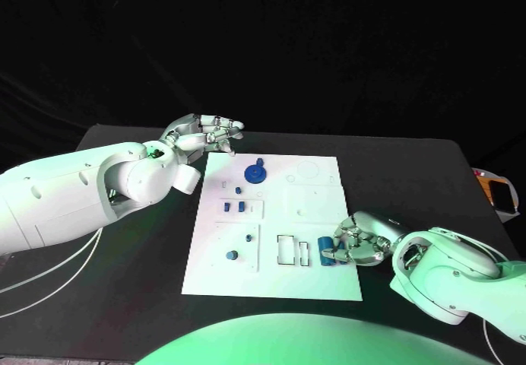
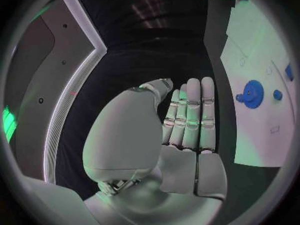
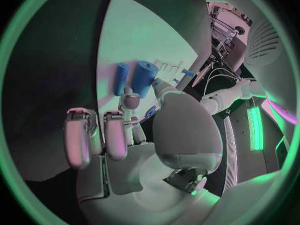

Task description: Assemble the parts on the task board

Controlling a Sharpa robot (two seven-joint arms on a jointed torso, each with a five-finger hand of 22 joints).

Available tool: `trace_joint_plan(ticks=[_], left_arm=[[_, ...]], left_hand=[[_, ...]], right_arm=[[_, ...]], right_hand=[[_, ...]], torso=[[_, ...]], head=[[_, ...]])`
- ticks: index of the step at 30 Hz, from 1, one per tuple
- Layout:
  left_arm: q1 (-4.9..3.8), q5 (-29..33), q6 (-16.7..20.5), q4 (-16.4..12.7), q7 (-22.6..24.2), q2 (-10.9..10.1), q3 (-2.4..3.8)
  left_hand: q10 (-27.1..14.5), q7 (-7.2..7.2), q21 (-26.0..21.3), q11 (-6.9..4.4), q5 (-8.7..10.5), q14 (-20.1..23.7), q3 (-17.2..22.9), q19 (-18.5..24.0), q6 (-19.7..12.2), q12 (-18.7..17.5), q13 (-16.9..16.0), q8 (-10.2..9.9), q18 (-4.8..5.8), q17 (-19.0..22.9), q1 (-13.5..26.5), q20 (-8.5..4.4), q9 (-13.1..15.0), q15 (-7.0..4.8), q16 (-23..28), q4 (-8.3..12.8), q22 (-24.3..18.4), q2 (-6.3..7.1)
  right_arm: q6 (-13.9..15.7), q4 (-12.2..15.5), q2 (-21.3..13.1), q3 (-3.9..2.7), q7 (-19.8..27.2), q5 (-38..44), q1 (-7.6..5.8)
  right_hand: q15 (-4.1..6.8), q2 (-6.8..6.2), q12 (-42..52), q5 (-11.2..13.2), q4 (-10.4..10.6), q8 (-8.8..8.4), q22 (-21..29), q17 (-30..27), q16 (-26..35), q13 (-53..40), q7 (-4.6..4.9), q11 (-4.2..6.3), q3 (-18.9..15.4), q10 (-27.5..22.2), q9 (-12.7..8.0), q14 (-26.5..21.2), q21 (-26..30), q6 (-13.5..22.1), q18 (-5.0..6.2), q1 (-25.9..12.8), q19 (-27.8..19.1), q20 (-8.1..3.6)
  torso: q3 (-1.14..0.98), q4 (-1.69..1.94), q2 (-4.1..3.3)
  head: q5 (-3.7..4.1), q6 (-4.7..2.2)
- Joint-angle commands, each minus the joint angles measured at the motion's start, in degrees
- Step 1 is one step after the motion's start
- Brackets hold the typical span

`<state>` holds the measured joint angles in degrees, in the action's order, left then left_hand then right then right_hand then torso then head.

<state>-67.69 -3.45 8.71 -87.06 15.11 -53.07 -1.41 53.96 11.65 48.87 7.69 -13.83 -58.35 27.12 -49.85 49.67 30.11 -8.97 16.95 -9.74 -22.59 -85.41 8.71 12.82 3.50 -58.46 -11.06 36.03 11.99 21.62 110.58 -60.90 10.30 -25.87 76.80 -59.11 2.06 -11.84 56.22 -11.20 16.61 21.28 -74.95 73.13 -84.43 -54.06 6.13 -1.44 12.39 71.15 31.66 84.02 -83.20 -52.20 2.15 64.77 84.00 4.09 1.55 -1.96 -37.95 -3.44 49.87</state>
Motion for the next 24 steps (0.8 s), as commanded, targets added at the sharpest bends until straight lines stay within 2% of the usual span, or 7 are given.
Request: trace_joint_plan(ticks=[1, 7, 13, 16, 19, 24], left_arm=[[-0.03, 0.37, -0.54, -0.23, 0.38, 0.02, 0.04], [-0.03, 0.37, -0.61, -0.27, 0.34, -0.06, 0.04], [-0.03, 0.37, -0.57, -0.3, 0.29, -0.19, 0.04], [-0.03, 0.37, -0.57, -0.32, 0.27, -0.23, 0.04], [-0.03, 0.37, -0.56, -0.35, 0.25, -0.26, 0.04], [-0.03, 0.37, -0.52, -0.34, 0.24, -0.3, 0.04]], left_hand=[[-0.29, 0.03, -0.31, -0.12, -0.19, 0.38, 0.04, 0.0, -0.24, 0.36, -0.07, 0.17, -0.76, 0.07, 0.49, 0.29, 0.09, -0.05, -0.26, -0.13, -0.05, 0.11], [-0.34, 0.03, -0.35, -0.13, -0.2, 0.38, 0.06, -0.03, -0.26, 0.43, -0.07, 0.19, -0.77, 0.07, 0.53, 0.29, 0.1, -0.06, -0.28, -0.12, -0.08, 0.12], [-0.36, 0.02, -0.38, -0.13, -0.2, 0.39, 0.08, -0.04, -0.27, 0.46, -0.07, 0.2, -0.77, 0.07, 0.53, 0.29, 0.1, -0.06, -0.29, -0.11, -0.1, 0.12], [-0.36, 0.02, -0.38, -0.13, -0.2, 0.39, 0.08, -0.04, -0.27, 0.46, -0.07, 0.2, -0.77, 0.07, 0.53, 0.29, 0.1, -0.06, -0.29, -0.11, -0.1, 0.12], [-0.36, 0.02, -0.38, -0.13, -0.2, 0.39, 0.08, -0.04, -0.27, 0.46, -0.07, 0.2, -0.77, 0.07, 0.53, 0.29, 0.1, -0.06, -0.29, -0.11, -0.1, 0.12], [-0.36, 0.02, -0.38, -0.13, -0.2, 0.39, 0.08, -0.04, -0.27, 0.46, -0.07, 0.2, -0.77, 0.07, 0.53, 0.29, 0.1, -0.06, -0.29, -0.11, -0.1, 0.12]], right_arm=[[-0.49, -0.73, 0.82, 0.03, -1.26, 1.68, 0.42], [-0.74, -2.03, 2.76, 0.03, -2.54, 2.17, 1.32], [-1.21, -2.33, 3.7, 0.03, -3.12, 2.14, 1.9], [-0.9, -2.25, 3.87, 0.03, -3.22, 1.83, 2.02], [0.47, -2.03, 3.86, 0.03, -2.98, 1.49, 2.1], [3.4, -1.57, 3.7, 0.03, -2.19, 0.44, 2.14]], right_hand=[[0.45, 0.0, 0.57, -0.05, -0.08, 0.37, -13.12, -0.2, -0.18, -0.34, -0.12, -0.05, -0.48, 0.66, 0.14, 3.03, -0.14, 0.18, -0.7, 0.68, 3.64, -0.51], [0.57, 0.45, 1.89, -0.34, -0.08, 0.79, -13.1, -0.23, -0.17, -1.86, -0.3, 0.11, -1.14, 1.51, 0.51, 3.02, -0.05, -0.16, -0.68, 1.12, 3.6, -0.59], [0.77, 1.05, 3.17, -1.36, -0.3, 1.29, -13.12, 0.0, -0.27, -3.49, -0.53, 0.34, -1.68, 2.25, 0.99, 3.07, -0.09, -0.51, -0.69, 2.9, 3.63, -0.76], [0.89, 1.45, 2.99, -3.11, -0.3, 1.52, -13.05, -0.32, -0.17, -3.58, -0.64, 0.46, -1.94, 2.2, 1.26, 3.01, 0.16, -0.69, -0.64, 4.15, 3.54, -0.89], [1.02, 2.06, 3.32, -4.91, -0.32, 1.8, -13.09, -0.32, -0.17, -4.19, -0.83, 0.64, -1.82, 2.49, 1.47, 3.01, 0.03, -1.26, -0.67, 5.34, 3.59, -1.0], [1.42, 3.4, 5.41, -4.09, -0.4, 2.28, -13.22, 0.32, -0.4, -6.57, -1.41, 1.15, -0.68, 4.06, 1.69, 3.14, -0.39, -2.63, -0.76, 7.23, 3.77, -1.3]], torso=[[-0.01, -0.05, 0.02], [-0.02, 0.08, 0.0], [0.01, -0.02, 0.06], [0.03, -0.06, 0.09], [0.0, -0.05, 0.1], [0.03, -0.04, 0.14]], head=[[-0.13, 0.12], [-0.07, 0.13], [-0.21, 0.13], [-0.24, 0.13], [-0.36, 0.13], [-0.26, 0.12]])
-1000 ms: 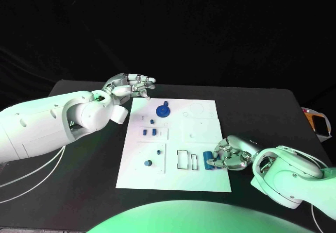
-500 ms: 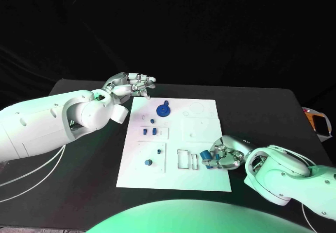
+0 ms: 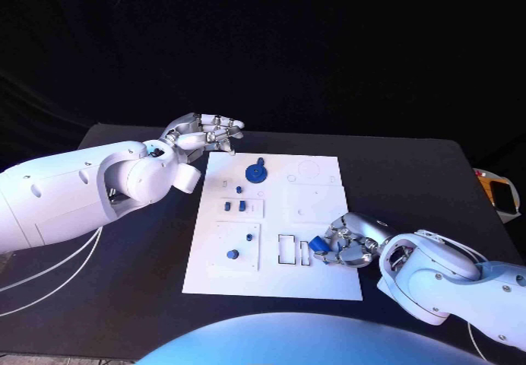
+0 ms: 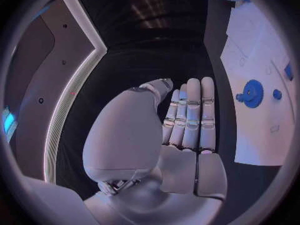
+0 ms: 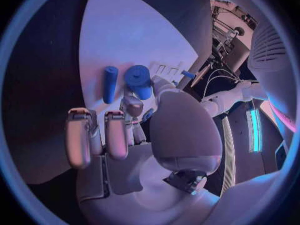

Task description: Assemble the parts on the task board

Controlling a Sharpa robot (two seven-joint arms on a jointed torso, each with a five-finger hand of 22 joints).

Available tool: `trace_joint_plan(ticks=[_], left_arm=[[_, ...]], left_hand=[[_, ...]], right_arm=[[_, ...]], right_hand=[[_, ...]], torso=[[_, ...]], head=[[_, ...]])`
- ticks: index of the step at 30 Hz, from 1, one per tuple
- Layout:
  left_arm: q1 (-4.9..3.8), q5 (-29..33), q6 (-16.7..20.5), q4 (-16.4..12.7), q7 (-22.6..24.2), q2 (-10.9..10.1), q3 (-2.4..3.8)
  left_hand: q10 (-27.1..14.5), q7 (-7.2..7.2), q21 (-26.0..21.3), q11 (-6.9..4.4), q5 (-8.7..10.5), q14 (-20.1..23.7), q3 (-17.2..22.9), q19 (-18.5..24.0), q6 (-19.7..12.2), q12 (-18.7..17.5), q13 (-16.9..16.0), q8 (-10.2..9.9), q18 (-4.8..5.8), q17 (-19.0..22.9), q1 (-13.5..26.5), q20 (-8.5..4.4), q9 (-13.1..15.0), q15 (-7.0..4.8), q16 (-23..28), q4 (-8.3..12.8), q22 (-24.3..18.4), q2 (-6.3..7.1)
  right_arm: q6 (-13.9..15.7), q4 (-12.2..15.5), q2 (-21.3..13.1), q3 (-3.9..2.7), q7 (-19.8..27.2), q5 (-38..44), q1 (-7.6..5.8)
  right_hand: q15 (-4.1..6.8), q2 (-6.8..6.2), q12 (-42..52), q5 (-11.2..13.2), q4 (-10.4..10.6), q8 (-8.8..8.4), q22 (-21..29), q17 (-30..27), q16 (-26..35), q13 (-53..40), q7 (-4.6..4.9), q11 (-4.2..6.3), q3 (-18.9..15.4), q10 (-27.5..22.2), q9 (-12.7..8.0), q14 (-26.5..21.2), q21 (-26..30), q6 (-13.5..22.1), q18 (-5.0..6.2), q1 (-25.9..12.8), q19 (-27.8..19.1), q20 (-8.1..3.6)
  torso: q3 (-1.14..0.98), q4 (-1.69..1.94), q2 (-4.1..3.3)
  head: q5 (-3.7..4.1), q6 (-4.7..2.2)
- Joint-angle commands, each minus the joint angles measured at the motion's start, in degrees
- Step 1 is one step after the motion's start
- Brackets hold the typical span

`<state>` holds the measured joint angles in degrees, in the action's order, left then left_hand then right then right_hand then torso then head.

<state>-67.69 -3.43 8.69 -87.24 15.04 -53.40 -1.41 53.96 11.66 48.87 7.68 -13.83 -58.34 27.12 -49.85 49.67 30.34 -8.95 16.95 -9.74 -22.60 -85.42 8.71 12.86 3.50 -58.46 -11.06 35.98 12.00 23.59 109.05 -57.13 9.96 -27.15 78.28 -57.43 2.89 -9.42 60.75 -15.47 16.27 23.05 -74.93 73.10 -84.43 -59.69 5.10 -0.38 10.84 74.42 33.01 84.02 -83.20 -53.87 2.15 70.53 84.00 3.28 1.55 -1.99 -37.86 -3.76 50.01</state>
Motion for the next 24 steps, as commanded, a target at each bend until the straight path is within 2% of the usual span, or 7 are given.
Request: trace_joint_plan(ticks=[1, 5, 7, 12, 18, 24], left_arm=[[-0.03, 0.35, -0.51, -0.16, 0.31, 0.03, 0.03], [-0.03, 0.35, -0.57, -0.15, 0.23, 0.08, 0.03], [-0.03, 0.35, -0.72, -0.14, 0.1, 0.11, 0.03], [-0.03, 0.35, -0.83, -0.16, -0.01, 0.15, 0.03], [-0.03, 0.35, -0.81, -0.16, 0.09, 0.3, 0.03], [-0.02, 0.35, -0.95, -0.16, 0.05, 0.45, 0.03]], left_hand=[[-0.36, 0.02, -0.38, -0.13, -0.2, 0.39, 0.08, -0.04, -0.27, 0.23, -0.08, 0.2, -0.77, 0.08, 0.54, 0.29, 0.06, -0.06, -0.29, -0.11, -0.05, 0.12], [-0.36, 0.02, -0.38, -0.13, -0.2, 0.39, 0.08, -0.04, -0.27, 0.23, -0.08, 0.2, -0.77, 0.08, 0.54, 0.29, 0.06, -0.06, -0.29, -0.11, -0.05, 0.12], [-0.42, 0.02, -0.42, -0.13, -0.21, 0.4, 0.11, -0.06, -0.3, 0.28, -0.08, 0.22, -0.77, 0.09, 0.53, 0.29, 0.06, -0.07, -0.3, -0.08, -0.07, 0.13], [-0.44, 0.03, -0.43, -0.12, -0.2, 0.41, 0.1, -0.07, -0.32, 0.29, -0.07, 0.21, -0.77, 0.09, 0.55, 0.29, 0.06, -0.06, -0.3, -0.08, -0.08, 0.15], [-0.44, 0.03, -0.43, -0.12, -0.2, 0.41, 0.1, -0.07, -0.32, 0.29, -0.07, 0.21, -0.77, 0.09, 0.55, 0.29, 0.06, -0.06, -0.3, -0.08, -0.08, 0.15], [-0.49, 0.03, -0.45, -0.11, -0.21, 0.43, 0.13, -0.08, -0.36, 0.31, -0.06, 0.21, -0.77, 0.09, 0.54, 0.29, 0.06, -0.06, -0.3, -0.06, -0.09, 0.15]], right_arm=[[2.04, 0.13, -0.15, 0.36, -0.73, -1.28, 0.46], [4.66, 1.4, -0.91, 0.29, 0.31, -2.2, 0.3], [5.71, 2.33, -1.49, 0.18, 0.91, -2.2, -0.01], [6.95, 3.63, -1.97, 0.04, 1.89, -2.64, -0.99], [6.11, 3.71, -0.3, -0.02, 2.65, -4.77, -1.5], [3.6, 2.52, 2.31, -0.01, 3.42, -6.87, -1.32]], right_hand=[[0.66, 1.09, 1.1, -0.04, -0.05, 0.56, -13.25, 0.52, -0.47, -1.2, -0.47, 0.18, 1.04, 0.96, 0.35, 3.17, -0.46, -1.13, -0.78, 1.66, 3.8, -0.54], [0.92, 1.25, 2.49, -1.55, 0.08, 0.74, -13.41, 1.11, -0.69, -2.75, -0.78, 0.46, 1.58, 1.92, 0.42, 3.3, -0.98, -1.73, -0.89, 2.01, 4.0, -0.79], [1.04, 1.31, 3.81, -3.14, 0.28, 0.82, -13.45, 1.48, -0.83, -4.23, -0.92, 0.59, 1.86, 2.74, 0.46, 3.37, -1.15, -2.07, -0.93, 1.56, 4.06, -0.94], [1.1, 1.37, 4.31, -3.52, 0.27, 0.91, -13.58, 2.11, -1.05, -4.77, -1.01, 0.67, 2.0, 3.06, 0.5, 3.48, -1.58, -2.3, -1.02, 1.44, 4.21, -0.99], [1.27, 1.57, 5.31, -4.79, 0.4, 1.16, -13.65, 2.43, -1.2, -6.0, -1.26, 0.87, 2.25, 3.74, 0.61, 3.54, -1.81, -2.96, -1.07, 0.15, 4.3, -1.16], [1.36, 1.67, 5.74, -4.41, 0.45, 1.38, -13.6, 2.44, -1.22, -6.63, -1.36, 0.96, 2.15, 4.06, 0.73, 3.52, -1.64, -3.3, -1.03, -1.42, 4.24, -1.26]], torso=[[0.03, 0.0, 0.05], [0.02, 0.06, 0.04], [0.05, 0.1, 0.08], [0.1, -0.03, 0.08], [0.03, 0.09, 0.01], [0.12, 0.07, -0.05]], head=[[0.06, -0.02], [0.03, -0.01], [0.03, -0.05], [0.1, -0.1], [-0.04, -0.15], [-0.02, -0.16]])
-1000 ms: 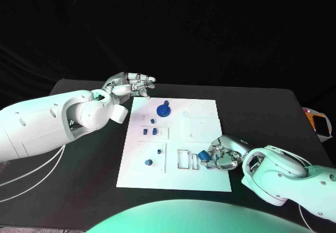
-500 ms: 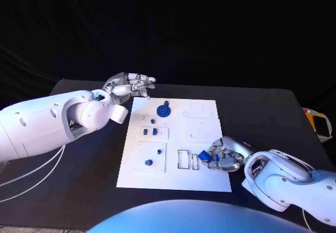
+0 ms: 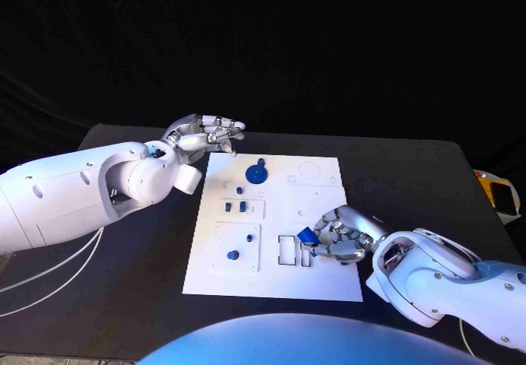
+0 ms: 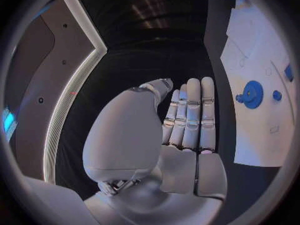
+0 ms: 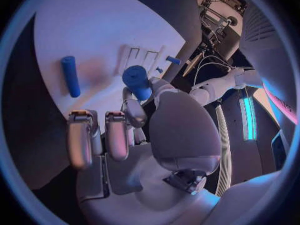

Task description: Assemble the parts on the task board

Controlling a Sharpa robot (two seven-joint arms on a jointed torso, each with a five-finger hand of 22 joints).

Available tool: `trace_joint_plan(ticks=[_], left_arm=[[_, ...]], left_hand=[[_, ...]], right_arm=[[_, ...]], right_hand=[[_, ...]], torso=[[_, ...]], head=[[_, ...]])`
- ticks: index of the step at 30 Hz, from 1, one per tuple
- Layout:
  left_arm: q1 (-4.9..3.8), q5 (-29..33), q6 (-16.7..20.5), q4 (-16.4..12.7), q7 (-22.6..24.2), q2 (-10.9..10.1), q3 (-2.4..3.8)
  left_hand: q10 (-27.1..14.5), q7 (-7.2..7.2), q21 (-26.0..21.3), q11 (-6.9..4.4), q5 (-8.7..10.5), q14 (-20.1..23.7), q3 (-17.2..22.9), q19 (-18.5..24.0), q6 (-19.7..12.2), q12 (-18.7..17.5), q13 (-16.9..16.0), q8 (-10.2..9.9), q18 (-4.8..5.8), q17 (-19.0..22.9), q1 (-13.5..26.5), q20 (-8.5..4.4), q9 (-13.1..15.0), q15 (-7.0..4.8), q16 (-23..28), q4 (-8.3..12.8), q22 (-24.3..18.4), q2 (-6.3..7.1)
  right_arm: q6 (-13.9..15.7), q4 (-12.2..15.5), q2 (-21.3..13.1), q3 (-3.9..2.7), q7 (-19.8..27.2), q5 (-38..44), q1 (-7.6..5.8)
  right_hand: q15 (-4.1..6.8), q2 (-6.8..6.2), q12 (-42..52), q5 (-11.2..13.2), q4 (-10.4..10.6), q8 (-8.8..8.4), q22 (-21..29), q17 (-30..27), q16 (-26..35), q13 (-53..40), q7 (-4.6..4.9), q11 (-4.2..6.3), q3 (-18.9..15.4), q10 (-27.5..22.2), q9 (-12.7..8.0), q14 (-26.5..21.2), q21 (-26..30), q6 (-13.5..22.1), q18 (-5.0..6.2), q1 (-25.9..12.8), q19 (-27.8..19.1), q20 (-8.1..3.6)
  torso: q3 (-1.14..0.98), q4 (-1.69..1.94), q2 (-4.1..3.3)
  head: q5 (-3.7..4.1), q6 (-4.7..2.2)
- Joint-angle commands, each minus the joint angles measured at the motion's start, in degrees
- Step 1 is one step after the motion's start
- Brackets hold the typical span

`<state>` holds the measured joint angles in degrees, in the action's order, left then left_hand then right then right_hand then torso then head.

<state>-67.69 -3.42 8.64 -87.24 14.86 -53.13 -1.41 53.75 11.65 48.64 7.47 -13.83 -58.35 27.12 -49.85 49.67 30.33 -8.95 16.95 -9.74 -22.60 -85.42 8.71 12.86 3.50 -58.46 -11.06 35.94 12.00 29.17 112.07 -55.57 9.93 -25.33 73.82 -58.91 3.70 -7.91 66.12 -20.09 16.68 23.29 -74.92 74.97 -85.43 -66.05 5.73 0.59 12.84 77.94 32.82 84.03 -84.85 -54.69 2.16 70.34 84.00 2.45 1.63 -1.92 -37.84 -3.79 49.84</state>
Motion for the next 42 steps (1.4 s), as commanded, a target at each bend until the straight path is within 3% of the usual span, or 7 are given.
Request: trace_joint_plan(ticks=[1, 10, 25, 28, 29, 31, 42], left_arm=[[-0.02, 0.35, -0.92, -0.17, 0.21, 0.2, 0.03], [-0.02, 0.35, -0.93, -0.26, 0.19, 0.19, 0.03], [-0.03, 0.35, -0.97, -0.32, 0.13, 0.11, 0.03], [-0.03, 0.35, -0.98, -0.31, 0.11, 0.12, 0.03], [-0.03, 0.35, -0.98, -0.32, 0.1, 0.12, 0.03], [-0.03, 0.35, -1.0, -0.32, 0.08, 0.12, 0.03], [-0.03, 0.35, -0.98, -0.36, 0.05, 0.02, 0.03]], left_hand=[[-0.29, 0.04, -0.23, 0.1, -0.21, 0.43, 0.13, -0.08, -0.36, 0.31, -0.07, 0.21, -0.77, 0.1, 0.54, 0.29, 0.06, -0.06, -0.3, -0.06, -0.05, 0.15], [-0.32, 0.04, -0.24, 0.1, -0.22, 0.44, 0.14, -0.09, -0.38, 0.34, -0.07, 0.21, -0.77, 0.1, 0.54, 0.29, 0.07, -0.06, -0.31, -0.05, -0.06, 0.16], [-0.32, 0.04, -0.24, 0.1, -0.22, 0.44, 0.14, -0.09, -0.38, 0.34, -0.07, 0.21, -0.77, 0.1, 0.54, 0.29, 0.07, -0.06, -0.31, -0.05, -0.06, 0.16], [-0.32, 0.04, -0.24, 0.1, -0.22, 0.44, 0.14, -0.09, -0.38, 0.34, -0.07, 0.21, -0.77, 0.1, 0.54, 0.29, 0.07, -0.06, -0.31, -0.05, -0.06, 0.16], [-0.32, 0.04, -0.24, 0.1, -0.22, 0.44, 0.14, -0.09, -0.38, 0.34, -0.07, 0.21, -0.77, 0.1, 0.54, 0.29, 0.07, -0.06, -0.31, -0.05, -0.06, 0.16], [-0.32, 0.04, -0.24, 0.1, -0.22, 0.44, 0.14, -0.09, -0.38, 0.34, -0.07, 0.21, -0.77, 0.1, 0.54, 0.29, 0.07, -0.06, -0.31, -0.05, -0.06, 0.16], [-0.32, 0.04, -0.24, 0.1, -0.22, 0.44, 0.14, -0.09, -0.38, 0.34, -0.07, 0.21, -0.77, 0.1, 0.54, 0.29, 0.07, -0.06, -0.31, -0.05, -0.06, 0.16]], right_arm=[[-2.43, -0.8, 1.21, 0.01, 1.77, -2.78, 0.25], [-4.7, -3.07, 4.05, 0.02, 1.91, -4.13, 0.81], [-6.51, -5.15, 6.42, 0.02, 0.95, -3.59, 1.14], [-5.86, -5.44, 6.72, 0.02, 0.42, -2.89, 1.17], [-5.52, -5.52, 6.82, 0.02, 0.21, -2.54, 1.18], [-4.98, -5.61, 6.95, 0.02, -0.1, -1.81, 1.19], [-3.38, -4.64, 6.46, 0.02, -0.05, 1.11, 1.22]], right_hand=[[0.56, 0.12, 0.6, 0.31, 0.04, 1.19, -13.61, 0.71, -0.27, -0.57, -2.01, 0.01, 0.05, 0.69, 0.95, 3.54, 0.0, -2.55, -1.04, -1.72, 4.24, -0.45], [0.74, 0.68, 1.84, 4.09, 0.1, 1.92, -13.65, 1.78, -0.64, -2.47, -2.35, 0.24, -2.57, 1.67, 1.32, 3.7, -0.13, -3.31, -1.07, -9.01, 4.28, -0.62], [0.91, 1.37, 2.93, 5.1, 0.1, 2.43, -13.73, 3.06, -1.05, -3.81, -2.61, 0.46, -3.73, 2.39, 1.58, 3.91, -0.43, -3.66, -1.13, -10.56, 4.38, -0.75], [0.99, 1.86, 2.79, 7.97, 0.1, 2.77, -13.72, 3.03, -1.05, -4.03, -2.68, 0.55, -5.08, 2.43, 1.77, 3.88, -0.39, -3.6, -1.12, -11.7, 4.36, -0.85], [1.06, 2.77, 2.63, 12.91, -0.04, 3.02, -13.68, 2.98, -1.03, -4.11, -2.83, 0.42, -6.38, 2.42, 1.91, 3.85, -0.25, -3.57, -1.09, -13.55, 4.31, -0.86], [1.01, 2.51, 2.05, 17.48, 0.01, 3.19, -13.56, 2.58, -0.89, -3.82, -2.67, 0.52, -9.1, 2.16, 2.05, 3.75, 0.14, -3.3, -1.01, -16.93, 4.17, -0.91], [0.89, 4.04, 0.78, 17.33, 0.19, 3.93, -13.41, 2.17, -0.64, -3.55, -2.52, 0.38, -17.39, 1.66, 2.61, 3.63, 0.67, -2.26, -0.9, -17.27, 3.97, -0.81]], torso=[[0.06, 0.02, -0.08], [0.0, -0.02, -0.06], [-0.08, -0.09, -0.03], [-0.07, -0.1, -0.04], [-0.07, -0.09, -0.05], [-0.06, -0.07, -0.07], [-0.08, -0.06, -0.05]], head=[[-0.01, 0.01], [-0.2, 0.02], [-0.42, 0.15], [-0.38, 0.07], [-0.36, 0.04], [-0.31, 0.03], [-0.32, 0.13]])
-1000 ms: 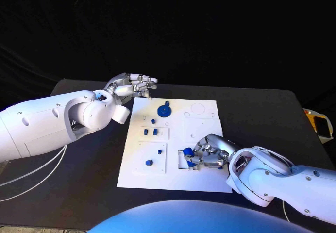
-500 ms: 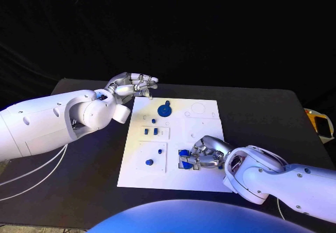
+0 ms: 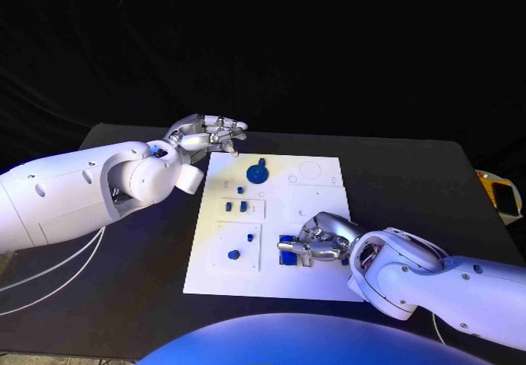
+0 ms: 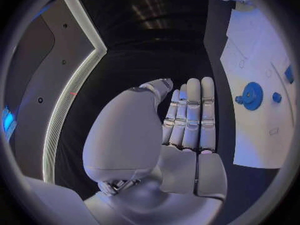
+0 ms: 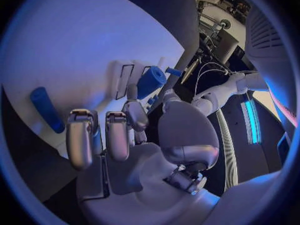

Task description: Assemble the parts on the task board

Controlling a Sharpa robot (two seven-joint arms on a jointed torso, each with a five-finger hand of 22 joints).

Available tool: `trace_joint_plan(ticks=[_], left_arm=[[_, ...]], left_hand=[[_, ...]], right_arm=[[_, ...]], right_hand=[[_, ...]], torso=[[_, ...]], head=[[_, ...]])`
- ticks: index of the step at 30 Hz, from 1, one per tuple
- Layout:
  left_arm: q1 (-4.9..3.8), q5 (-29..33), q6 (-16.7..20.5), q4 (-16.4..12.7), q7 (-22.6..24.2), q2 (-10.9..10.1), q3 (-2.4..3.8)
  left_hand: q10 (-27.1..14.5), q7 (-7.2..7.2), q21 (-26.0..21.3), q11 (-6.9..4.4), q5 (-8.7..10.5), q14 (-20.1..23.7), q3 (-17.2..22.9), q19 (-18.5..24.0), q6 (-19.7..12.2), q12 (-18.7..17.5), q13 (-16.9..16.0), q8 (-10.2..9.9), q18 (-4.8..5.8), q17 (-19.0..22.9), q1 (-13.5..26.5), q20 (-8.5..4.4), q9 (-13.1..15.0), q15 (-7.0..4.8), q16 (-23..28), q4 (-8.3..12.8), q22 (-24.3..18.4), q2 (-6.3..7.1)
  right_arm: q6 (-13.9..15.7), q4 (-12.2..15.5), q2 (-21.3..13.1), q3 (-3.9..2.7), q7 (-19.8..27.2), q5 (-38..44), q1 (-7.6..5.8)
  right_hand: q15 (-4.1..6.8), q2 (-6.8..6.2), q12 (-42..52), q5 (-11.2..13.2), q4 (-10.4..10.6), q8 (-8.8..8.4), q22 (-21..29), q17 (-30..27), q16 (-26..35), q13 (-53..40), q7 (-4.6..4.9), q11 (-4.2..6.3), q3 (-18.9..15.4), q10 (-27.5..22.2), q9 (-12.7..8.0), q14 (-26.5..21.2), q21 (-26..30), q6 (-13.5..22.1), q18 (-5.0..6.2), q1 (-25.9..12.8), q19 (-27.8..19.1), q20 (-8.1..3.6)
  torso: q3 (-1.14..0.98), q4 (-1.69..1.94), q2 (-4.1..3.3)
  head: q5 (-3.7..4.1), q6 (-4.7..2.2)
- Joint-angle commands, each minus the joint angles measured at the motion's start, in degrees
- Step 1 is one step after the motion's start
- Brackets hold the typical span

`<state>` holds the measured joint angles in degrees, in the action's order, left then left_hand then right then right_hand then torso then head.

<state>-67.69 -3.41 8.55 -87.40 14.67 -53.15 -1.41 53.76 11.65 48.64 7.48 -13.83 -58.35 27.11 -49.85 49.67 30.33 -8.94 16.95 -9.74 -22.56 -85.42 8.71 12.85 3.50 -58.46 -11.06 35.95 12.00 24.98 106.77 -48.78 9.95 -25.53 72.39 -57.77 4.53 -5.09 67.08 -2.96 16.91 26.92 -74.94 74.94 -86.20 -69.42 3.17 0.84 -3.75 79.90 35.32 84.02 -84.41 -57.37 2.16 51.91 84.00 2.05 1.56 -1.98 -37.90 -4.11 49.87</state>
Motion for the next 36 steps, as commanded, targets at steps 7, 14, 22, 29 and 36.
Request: trace_joint_plan(ticks=[7, 14, 22, 29, 36], left_arm=[[-0.03, 0.33, -0.86, -0.25, 0.22, -0.14, 0.03], [-0.03, 0.33, -0.84, -0.27, 0.2, -0.25, 0.03], [-0.03, 0.33, -0.85, -0.26, 0.18, -0.32, 0.03], [-0.02, 0.33, -0.83, -0.3, 0.15, -0.31, 0.03], [-0.02, 0.33, -0.8, -0.33, 0.13, -0.33, 0.03]], left_hand=[[-0.43, 0.06, -0.33, 0.11, -0.23, 0.47, 0.23, -0.14, -0.43, 0.48, -0.07, 0.26, -0.77, 0.08, 0.55, 0.29, 0.08, -0.05, -0.33, 0.0, -0.12, 0.13], [-0.43, 0.06, -0.33, 0.11, -0.23, 0.47, 0.23, -0.14, -0.43, 0.48, -0.07, 0.26, -0.77, 0.08, 0.55, 0.29, 0.08, -0.05, -0.33, 0.0, -0.12, 0.13], [-0.43, 0.06, -0.33, 0.11, -0.23, 0.47, 0.23, -0.14, -0.43, 0.48, -0.07, 0.26, -0.77, 0.08, 0.55, 0.29, 0.08, -0.05, -0.33, 0.0, -0.12, 0.13], [-0.43, 0.06, -0.33, 0.11, -0.23, 0.47, 0.23, -0.14, -0.43, 0.48, -0.07, 0.26, -0.77, 0.08, 0.55, 0.29, 0.08, -0.05, -0.33, 0.0, -0.12, 0.13], [-0.5, 0.08, -0.37, 0.13, -0.23, 0.48, 0.3, -0.19, -0.45, 0.57, -0.06, 0.29, -0.77, 0.09, 0.57, 0.29, 0.09, -0.04, -0.35, 0.03, -0.15, 0.08]], right_arm=[[1.66, 2.84, -2.65, -0.01, 2.92, 2.82, 0.08], [1.67, 4.66, -5.02, -0.01, 5.83, 1.79, 0.04], [0.11, 5.1, -6.06, -0.01, 7.01, 1.11, 0.03], [-1.6, 4.52, -5.67, -0.01, 6.7, 1.1, 0.02], [-3.07, 3.92, -5.12, -0.01, 6.22, 1.66, 0.02]], right_hand=[[0.1, 3.81, 1.55, -1.41, -0.38, 0.85, -13.93, 4.52, -0.62, -2.22, -0.08, 0.23, -2.06, 0.84, -0.02, 4.13, -1.65, 0.21, -1.3, 10.38, 4.64, -0.35], [0.23, 4.49, 3.21, -2.17, -0.61, 1.19, -14.21, 6.12, -1.15, -3.99, -0.3, 0.41, -3.64, 1.76, -0.21, 4.39, -2.63, -0.12, -1.51, 15.2, 4.98, -0.49], [0.26, 4.76, 3.5, -2.22, -0.63, 1.24, -14.27, 6.43, -1.25, -4.32, -0.33, 0.45, -3.99, 1.91, -0.26, 4.44, -2.84, -0.17, -1.56, 16.24, 5.05, -0.52], [0.29, 5.28, 3.61, -2.65, -0.78, 1.23, -14.26, 6.56, -1.29, -4.59, -0.36, 0.48, -4.49, 1.98, -0.43, 4.44, -2.82, -0.17, -1.55, 18.39, 5.03, -0.55], [0.28, 5.62, 3.59, -1.72, -1.0, 1.08, -14.24, 6.65, -1.3, -4.86, -0.32, 0.46, -5.04, 1.98, -0.77, 4.43, -2.76, -0.17, -1.54, 21.61, 5.0, -0.56]], torso=[[0.03, -0.06, 0.06], [-0.03, -0.09, 0.07], [-0.05, -0.04, 0.01], [0.01, 0.0, -0.06], [0.02, 0.0, -0.02]], head=[[-0.15, 0.13], [-0.24, 0.13], [-0.26, 0.13], [-0.36, 0.13], [-0.47, 0.13]])
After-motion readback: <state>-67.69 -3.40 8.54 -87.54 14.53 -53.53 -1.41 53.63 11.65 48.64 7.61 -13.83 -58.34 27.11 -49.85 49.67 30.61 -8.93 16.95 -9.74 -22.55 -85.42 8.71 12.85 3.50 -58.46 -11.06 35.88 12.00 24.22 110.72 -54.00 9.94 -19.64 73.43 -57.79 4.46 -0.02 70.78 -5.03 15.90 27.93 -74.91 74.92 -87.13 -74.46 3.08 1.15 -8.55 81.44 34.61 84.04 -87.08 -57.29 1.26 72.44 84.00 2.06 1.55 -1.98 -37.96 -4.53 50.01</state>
